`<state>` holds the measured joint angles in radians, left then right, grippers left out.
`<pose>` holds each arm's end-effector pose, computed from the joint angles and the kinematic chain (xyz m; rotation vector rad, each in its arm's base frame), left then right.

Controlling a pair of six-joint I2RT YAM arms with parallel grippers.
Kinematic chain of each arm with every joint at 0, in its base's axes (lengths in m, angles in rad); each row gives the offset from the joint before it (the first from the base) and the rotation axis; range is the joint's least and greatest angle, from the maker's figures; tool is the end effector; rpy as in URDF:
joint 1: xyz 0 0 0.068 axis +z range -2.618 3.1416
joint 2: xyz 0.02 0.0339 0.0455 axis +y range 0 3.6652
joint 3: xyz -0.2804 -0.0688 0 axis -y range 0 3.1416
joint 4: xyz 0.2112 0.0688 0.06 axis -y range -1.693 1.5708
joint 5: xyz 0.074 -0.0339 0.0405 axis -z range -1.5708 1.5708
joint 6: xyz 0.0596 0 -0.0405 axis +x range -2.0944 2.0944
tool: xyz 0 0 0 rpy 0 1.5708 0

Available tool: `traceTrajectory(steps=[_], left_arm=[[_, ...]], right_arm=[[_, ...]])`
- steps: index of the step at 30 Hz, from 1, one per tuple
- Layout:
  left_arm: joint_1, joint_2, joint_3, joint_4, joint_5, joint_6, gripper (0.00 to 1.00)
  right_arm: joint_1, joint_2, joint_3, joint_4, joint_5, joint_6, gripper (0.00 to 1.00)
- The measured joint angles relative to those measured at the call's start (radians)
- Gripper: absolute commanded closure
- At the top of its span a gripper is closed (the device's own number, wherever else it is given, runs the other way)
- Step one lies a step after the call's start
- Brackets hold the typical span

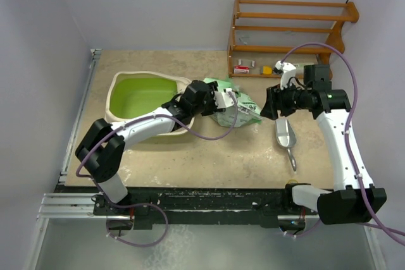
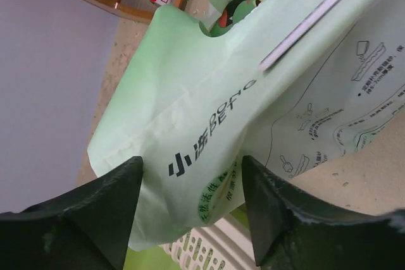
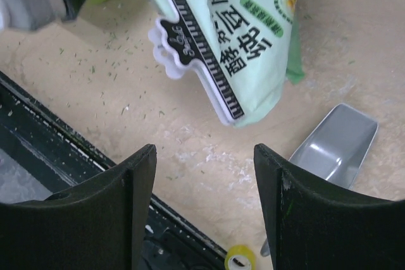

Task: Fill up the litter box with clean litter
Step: Remove the clamp from the cat litter bag.

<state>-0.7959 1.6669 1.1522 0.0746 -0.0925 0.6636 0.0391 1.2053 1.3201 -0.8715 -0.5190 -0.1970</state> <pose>0.2704 -0.2683 0.2841 1.2948 1.5360 0.0085 0.2128 0.0379 0.3728 -0.5196 2.1993 0.5179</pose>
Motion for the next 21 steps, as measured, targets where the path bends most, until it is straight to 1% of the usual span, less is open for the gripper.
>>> traceTrajectory(steps=[2, 6, 8, 9, 13, 14, 15, 17, 19, 21], left_arm=[[0.024, 0.026, 0.035, -0.041, 0.012, 0.015, 0.57], [0.052, 0.028, 0.054, -0.090, 0.060, 0.028, 0.85], [0.053, 0.028, 0.054, -0.111, 0.079, 0.039, 0.95], [0.053, 0.028, 0.054, -0.119, 0.086, 0.035, 0.97], [0.056, 0.027, 0.058, -0.150, 0.122, 0.020, 0.97], [0.057, 0.027, 0.060, -0.154, 0.129, 0.009, 0.97], [0.059, 0.026, 0.063, -0.158, 0.134, 0.000, 0.97], [0.062, 0.022, 0.064, -0.162, 0.142, -0.029, 0.97], [0.063, 0.021, 0.064, -0.163, 0.142, -0.060, 0.97], [0.063, 0.021, 0.066, -0.165, 0.142, -0.086, 0.97]], right_arm=[[0.000, 0.000, -0.001, -0.038, 0.000, 0.000, 0.34], [0.000, -0.003, -0.001, -0.065, 0.000, 0.000, 0.34], [0.000, -0.005, 0.000, -0.071, 0.000, 0.000, 0.34], [0.000, -0.006, 0.000, -0.072, 0.000, 0.000, 0.34], [0.000, -0.024, -0.002, -0.074, 0.000, -0.001, 0.34], [0.000, -0.035, -0.007, -0.072, 0.000, -0.001, 0.46], [0.000, -0.050, -0.019, -0.070, 0.000, -0.001, 0.50], [-0.001, -0.089, -0.053, -0.107, 0.013, -0.214, 0.49], [-0.001, -0.129, -0.103, -0.105, 0.027, -0.386, 0.49], [0.001, -0.167, -0.162, -0.079, 0.040, -0.493, 0.48]])
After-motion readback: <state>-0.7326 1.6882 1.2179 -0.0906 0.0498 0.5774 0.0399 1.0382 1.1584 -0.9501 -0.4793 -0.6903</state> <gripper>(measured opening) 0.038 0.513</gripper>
